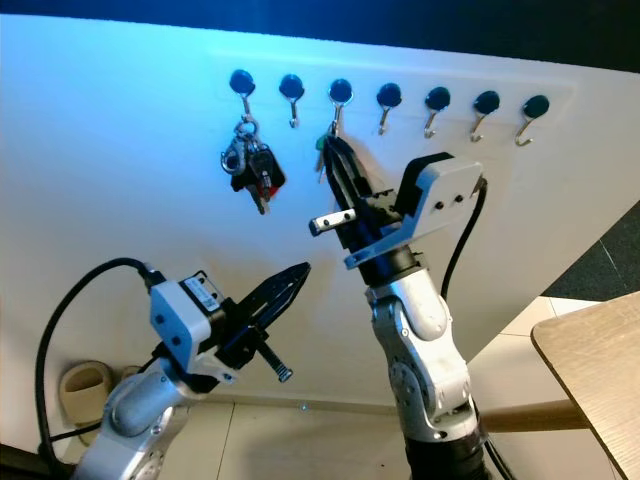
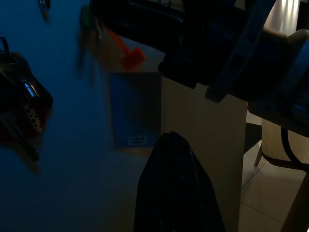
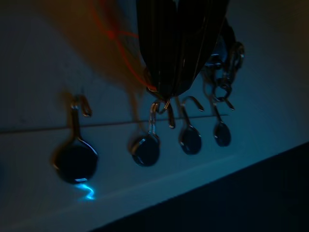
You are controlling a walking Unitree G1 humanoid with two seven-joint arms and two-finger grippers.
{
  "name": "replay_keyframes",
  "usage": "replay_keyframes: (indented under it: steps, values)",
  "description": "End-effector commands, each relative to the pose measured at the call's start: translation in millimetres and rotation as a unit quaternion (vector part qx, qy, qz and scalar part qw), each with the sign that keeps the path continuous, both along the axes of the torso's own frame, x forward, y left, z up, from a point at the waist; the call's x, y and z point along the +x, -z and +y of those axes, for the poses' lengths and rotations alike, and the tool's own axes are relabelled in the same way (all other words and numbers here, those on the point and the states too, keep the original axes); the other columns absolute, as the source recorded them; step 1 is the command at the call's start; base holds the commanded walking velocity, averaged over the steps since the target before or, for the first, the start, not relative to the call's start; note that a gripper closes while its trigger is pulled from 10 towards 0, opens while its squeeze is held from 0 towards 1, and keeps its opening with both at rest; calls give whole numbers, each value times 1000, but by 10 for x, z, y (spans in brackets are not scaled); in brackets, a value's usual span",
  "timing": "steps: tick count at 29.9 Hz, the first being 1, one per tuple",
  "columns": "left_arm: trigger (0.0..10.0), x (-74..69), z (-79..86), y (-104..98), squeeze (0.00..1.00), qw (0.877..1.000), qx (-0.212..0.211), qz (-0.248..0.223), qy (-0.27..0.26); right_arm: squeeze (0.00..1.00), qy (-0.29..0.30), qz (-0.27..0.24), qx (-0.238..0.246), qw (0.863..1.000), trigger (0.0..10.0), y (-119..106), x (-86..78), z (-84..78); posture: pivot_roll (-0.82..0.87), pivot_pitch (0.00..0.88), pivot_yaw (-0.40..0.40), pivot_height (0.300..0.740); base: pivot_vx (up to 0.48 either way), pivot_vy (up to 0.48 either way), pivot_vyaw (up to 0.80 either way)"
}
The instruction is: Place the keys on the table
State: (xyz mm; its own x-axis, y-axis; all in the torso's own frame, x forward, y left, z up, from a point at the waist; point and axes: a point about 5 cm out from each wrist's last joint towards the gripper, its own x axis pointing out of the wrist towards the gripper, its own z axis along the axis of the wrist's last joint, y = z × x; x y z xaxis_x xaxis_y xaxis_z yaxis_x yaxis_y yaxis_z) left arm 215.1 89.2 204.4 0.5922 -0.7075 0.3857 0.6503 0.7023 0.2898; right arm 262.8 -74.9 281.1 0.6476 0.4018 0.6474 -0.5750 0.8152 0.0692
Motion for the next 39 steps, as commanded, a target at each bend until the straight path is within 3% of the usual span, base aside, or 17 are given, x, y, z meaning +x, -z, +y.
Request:
replay_keyframes:
  steps: [1, 9, 23, 35, 37, 39]
  values:
    - [10000, -38, -9, 16, 0, 1000, 8, 3, 8, 0, -23, -17, -4, 1000, 941, -64, -56, 67, 82, 162, -47, 740, 0, 0, 0]
    - [10000, -45, -16, 18, 0, 1000, 7, 3, 9, 0, -35, -18, -3, 999, 980, -92, -64, 103, 81, 163, -46, 740, 0, 0, 0]
    - [10000, -45, -22, 28, 0, 1000, 11, 4, 12, 0, -58, -4, 9, 998, 2627, -199, -26, 141, 81, 165, -47, 740, 0, 0, 0]
    - [10000, -48, -33, 18, 0, 1000, 8, 3, 14, 0, -52, -21, 24, 998, 3020, -285, -11, 122, 81, 167, -47, 740, 0, 0, 0]
    - [10000, -46, -35, 14, 0, 1000, 8, 3, 15, 0, -54, -27, 27, 998, 3725, -305, -10, 127, 81, 168, -47, 740, 0, 0, 0]
    - [10000, -45, -38, 11, 0, 1000, 7, 2, 15, 0, -56, -31, 26, 998, 5765, -323, -9, 136, 82, 168, -46, 740, 0, 0, 0]
